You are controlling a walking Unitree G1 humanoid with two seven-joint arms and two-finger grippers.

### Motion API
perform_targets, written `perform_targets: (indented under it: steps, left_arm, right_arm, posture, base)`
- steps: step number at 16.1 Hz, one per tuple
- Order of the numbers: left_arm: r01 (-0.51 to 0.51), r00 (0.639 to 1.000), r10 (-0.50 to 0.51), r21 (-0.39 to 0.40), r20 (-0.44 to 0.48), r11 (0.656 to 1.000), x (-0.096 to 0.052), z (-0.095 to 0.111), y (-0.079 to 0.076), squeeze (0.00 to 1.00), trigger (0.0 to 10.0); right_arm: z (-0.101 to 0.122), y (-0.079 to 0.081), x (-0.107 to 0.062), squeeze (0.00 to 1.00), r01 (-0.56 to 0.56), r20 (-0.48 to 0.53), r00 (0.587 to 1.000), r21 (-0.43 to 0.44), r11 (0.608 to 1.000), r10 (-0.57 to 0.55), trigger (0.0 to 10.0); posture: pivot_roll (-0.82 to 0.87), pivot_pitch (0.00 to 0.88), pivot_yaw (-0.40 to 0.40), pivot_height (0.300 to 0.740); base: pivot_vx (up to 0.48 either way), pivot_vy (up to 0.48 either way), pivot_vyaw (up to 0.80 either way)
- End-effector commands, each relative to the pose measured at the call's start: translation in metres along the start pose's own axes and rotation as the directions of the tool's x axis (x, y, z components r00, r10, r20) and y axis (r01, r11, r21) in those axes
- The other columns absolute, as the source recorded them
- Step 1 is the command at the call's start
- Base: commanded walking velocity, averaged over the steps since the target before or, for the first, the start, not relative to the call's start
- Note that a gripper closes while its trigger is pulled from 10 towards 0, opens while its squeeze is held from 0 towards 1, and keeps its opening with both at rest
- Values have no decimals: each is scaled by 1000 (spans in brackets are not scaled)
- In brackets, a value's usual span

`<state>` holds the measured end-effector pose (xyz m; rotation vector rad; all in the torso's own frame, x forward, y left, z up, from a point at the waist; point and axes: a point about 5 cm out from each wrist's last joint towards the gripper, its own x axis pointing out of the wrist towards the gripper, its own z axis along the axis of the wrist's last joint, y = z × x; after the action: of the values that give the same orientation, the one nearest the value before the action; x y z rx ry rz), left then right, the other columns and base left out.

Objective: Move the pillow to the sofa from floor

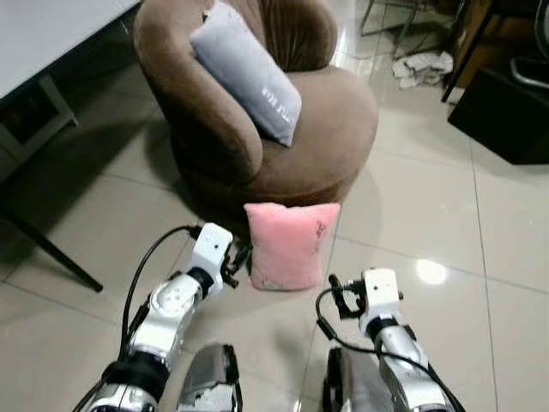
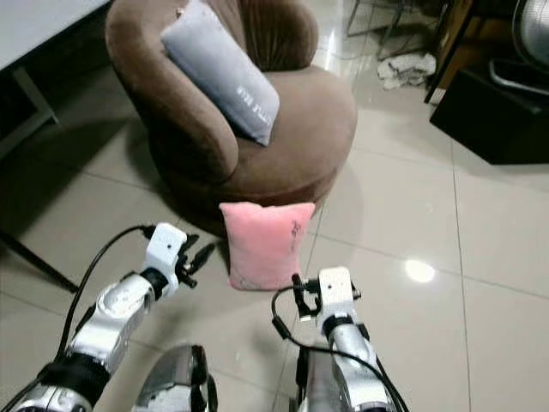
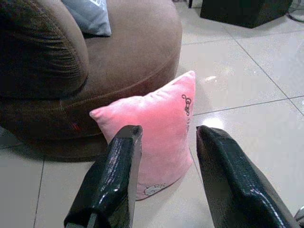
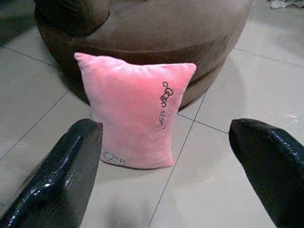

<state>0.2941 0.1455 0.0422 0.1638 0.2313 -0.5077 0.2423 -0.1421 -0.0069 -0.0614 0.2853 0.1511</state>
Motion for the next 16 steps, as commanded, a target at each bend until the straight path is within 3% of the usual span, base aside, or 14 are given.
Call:
perform_targets:
  steps: [1, 13, 16]
  left_arm:
    - [8, 1000, -8, -6, 3, 1000, -1, -1, -1, 0, 10000]
    - [73, 997, -73, 7, 18, 997, 0, -1, -8, 0, 10000]
    - [106, 994, -107, 48, 23, 993, 1, 0, -14, 0, 10000]
  right_arm:
    - [-1, 1, -2, 0, 5, -3, 1000, 5, 1000, -5, 10000]
    - [0, 4, -2, 0, -8, 8, 1000, -14, 1000, 9, 10000]
    - [2, 6, -2, 0, -21, 15, 1000, -26, 999, 22, 10000]
  posture:
    - [-78, 114, 20, 635]
    - [-84, 103, 32, 635]
    - [-88, 103, 33, 635]
  base:
    - [461, 0, 0]
    - [465, 0, 0]
    - [457, 0, 0]
